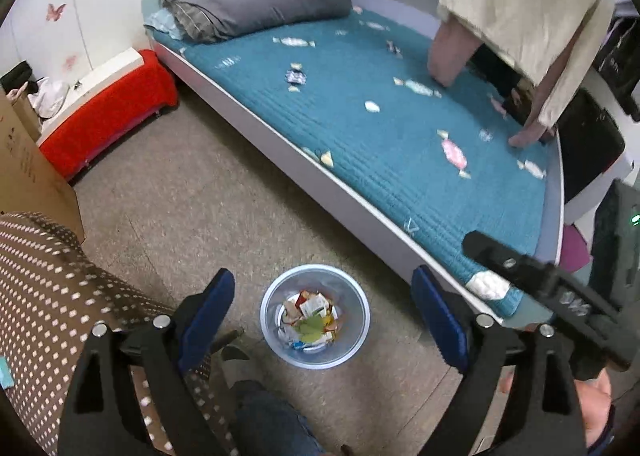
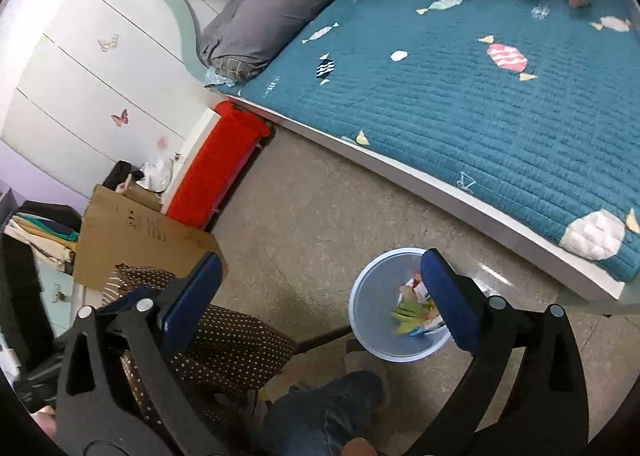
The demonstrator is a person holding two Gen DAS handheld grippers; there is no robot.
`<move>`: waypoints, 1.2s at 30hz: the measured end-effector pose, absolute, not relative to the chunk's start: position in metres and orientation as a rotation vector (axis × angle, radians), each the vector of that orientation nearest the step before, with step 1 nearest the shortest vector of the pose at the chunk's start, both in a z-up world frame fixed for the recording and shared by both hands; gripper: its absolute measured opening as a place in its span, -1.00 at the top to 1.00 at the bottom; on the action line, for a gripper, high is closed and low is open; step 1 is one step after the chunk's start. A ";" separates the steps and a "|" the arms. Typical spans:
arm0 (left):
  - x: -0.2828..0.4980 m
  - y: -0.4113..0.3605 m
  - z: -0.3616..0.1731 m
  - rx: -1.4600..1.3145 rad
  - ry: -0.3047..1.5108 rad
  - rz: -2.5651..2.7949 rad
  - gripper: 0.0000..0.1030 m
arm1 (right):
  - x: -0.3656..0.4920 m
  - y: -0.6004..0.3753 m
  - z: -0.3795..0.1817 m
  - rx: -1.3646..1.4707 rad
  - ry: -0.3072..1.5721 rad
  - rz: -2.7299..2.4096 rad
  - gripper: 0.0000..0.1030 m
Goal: Collect trash
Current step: 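Move both open grippers back over the table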
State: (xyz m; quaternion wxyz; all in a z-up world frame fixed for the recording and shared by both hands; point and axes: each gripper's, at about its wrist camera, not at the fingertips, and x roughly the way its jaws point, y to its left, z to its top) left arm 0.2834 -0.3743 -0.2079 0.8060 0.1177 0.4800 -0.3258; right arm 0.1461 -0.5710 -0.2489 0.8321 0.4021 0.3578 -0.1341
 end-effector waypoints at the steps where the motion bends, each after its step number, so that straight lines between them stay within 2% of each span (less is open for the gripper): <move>1: 0.281 -0.367 -0.200 0.238 1.004 -0.694 -0.71 | 0.146 -0.567 -0.245 0.837 0.758 -0.292 -0.88; 5: 0.269 -0.346 -0.178 0.210 0.941 -0.674 -0.73 | 0.145 -0.551 -0.229 0.800 0.758 -0.283 -0.88; 21: 0.219 -0.238 -0.095 0.084 0.745 -0.645 -0.73 | 0.139 -0.449 -0.106 0.496 0.640 -0.211 -0.88; 36: 0.203 -0.097 -0.073 -0.006 0.642 -0.491 -0.73 | 0.170 -0.326 -0.071 0.303 0.633 0.041 -0.88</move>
